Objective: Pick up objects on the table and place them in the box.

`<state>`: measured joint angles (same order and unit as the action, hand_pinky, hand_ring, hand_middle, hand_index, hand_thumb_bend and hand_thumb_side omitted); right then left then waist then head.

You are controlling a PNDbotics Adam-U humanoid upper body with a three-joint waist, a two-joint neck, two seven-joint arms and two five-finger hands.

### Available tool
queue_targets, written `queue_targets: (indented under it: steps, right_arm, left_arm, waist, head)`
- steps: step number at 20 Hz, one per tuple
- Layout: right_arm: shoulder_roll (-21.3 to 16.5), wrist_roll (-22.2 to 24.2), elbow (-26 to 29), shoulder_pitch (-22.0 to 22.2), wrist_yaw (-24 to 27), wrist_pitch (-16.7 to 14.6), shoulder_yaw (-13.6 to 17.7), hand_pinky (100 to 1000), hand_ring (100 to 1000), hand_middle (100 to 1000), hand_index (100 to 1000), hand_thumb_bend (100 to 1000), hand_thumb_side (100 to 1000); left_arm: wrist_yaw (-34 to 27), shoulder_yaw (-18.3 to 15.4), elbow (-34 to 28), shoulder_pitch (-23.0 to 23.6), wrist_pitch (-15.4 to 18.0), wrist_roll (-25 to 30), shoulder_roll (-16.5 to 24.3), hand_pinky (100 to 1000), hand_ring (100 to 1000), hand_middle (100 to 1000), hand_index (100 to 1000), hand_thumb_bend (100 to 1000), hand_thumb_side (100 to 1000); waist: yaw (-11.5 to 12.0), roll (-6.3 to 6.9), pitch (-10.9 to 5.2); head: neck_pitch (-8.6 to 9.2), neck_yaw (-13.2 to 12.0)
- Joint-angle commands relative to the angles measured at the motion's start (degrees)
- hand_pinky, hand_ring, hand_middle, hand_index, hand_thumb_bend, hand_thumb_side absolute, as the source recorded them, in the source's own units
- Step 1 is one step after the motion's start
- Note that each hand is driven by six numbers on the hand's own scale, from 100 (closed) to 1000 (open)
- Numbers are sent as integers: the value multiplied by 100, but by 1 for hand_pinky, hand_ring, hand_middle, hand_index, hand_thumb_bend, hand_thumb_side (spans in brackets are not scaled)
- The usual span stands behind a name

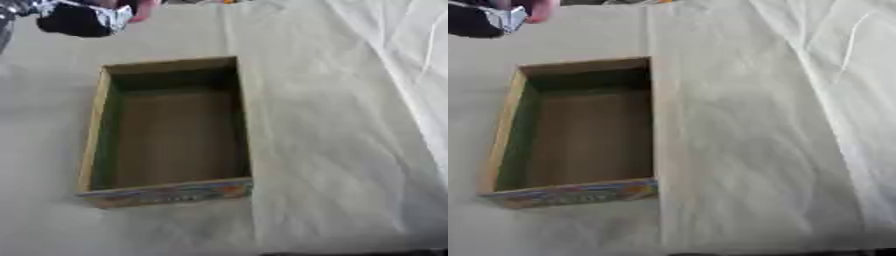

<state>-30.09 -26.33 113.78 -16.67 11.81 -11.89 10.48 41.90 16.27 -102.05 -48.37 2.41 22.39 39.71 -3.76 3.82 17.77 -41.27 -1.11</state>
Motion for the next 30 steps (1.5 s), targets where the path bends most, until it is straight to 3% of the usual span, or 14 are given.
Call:
queue_targets:
  steps: [1,10,23,26,30]
  right_arm:
    - [-163,3,81,-76,57,-11,18,526,601,579,786,100,1000]
    - [-140,24,81,-91,69,15,7,526,601,579,787,100,1000]
    - [-116,67,81,-99,74,45,-16,526,601,578,788,100,1000]
    - [-116,75,81,-103,79,48,-18,526,601,578,788,100,1000]
    - [-121,76,81,-108,87,42,-18,526,601,578,789,100,1000]
  left_arm:
    - [-93,120,-291,-12,-102,128,45,257,403,437,542,100,419]
    - [-21,596,-195,79,-105,618,-51,255,411,440,542,100,396]
    - [54,1266,327,-105,322,1383,-276,272,430,452,551,100,348]
    - [104,1384,466,-135,458,1562,-332,297,451,466,576,100,334]
    - [200,1443,579,-149,678,1957,-373,372,510,512,682,100,277]
  waist:
    - [-7,-7,-101]
    - [-28,17,-91]
    - [-43,12,-80]
    - [-39,13,-84]
    - [-42,14,-91]
  head:
    - [-38,-30]
    - [-36,-65]
    - [-63,-113]
    - [-88,-141]
    - [-124,-185]
